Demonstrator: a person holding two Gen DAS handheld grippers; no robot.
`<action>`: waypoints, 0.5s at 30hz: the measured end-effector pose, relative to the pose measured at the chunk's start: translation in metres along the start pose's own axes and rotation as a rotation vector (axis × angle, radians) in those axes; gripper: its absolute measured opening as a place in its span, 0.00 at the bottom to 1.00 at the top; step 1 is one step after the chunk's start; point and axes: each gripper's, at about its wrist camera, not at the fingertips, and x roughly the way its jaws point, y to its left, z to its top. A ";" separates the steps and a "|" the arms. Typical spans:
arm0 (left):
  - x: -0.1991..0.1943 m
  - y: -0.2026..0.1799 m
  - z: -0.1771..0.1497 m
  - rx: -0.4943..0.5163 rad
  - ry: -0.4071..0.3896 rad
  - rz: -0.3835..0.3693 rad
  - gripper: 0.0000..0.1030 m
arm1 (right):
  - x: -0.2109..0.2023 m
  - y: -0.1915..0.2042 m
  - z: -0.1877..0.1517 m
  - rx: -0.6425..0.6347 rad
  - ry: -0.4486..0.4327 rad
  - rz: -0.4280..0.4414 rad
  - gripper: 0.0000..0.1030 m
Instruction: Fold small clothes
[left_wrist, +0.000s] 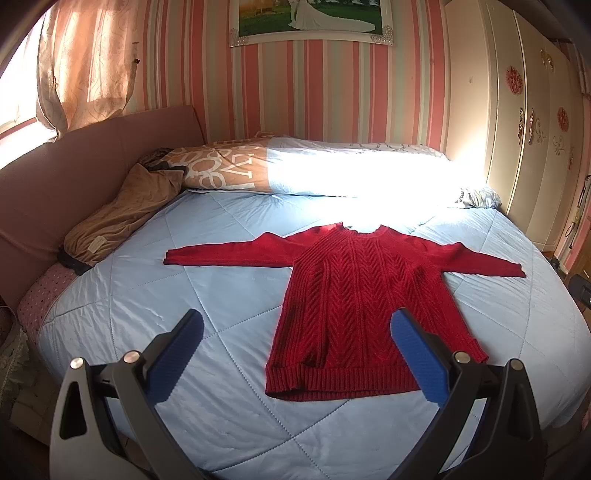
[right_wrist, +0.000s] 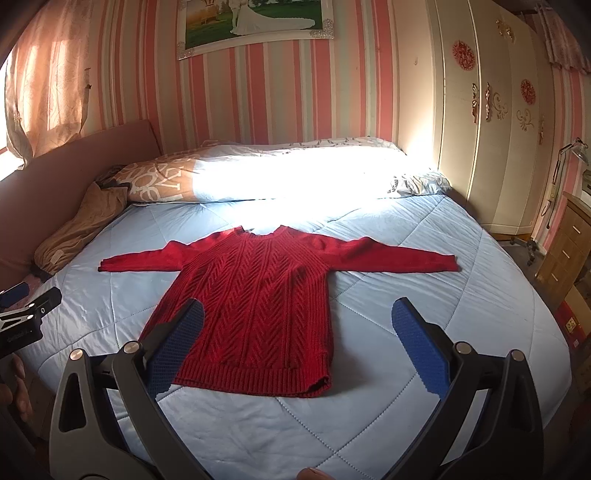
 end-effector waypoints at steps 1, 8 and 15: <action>0.000 0.000 0.000 0.000 0.000 0.000 0.99 | 0.000 0.001 0.000 -0.002 -0.001 -0.003 0.97; 0.000 -0.001 0.000 -0.001 0.002 0.000 0.99 | -0.001 0.001 -0.001 -0.008 -0.008 -0.019 0.97; 0.000 0.000 0.000 -0.001 0.003 -0.001 0.99 | 0.000 0.000 -0.001 -0.003 -0.004 -0.017 0.97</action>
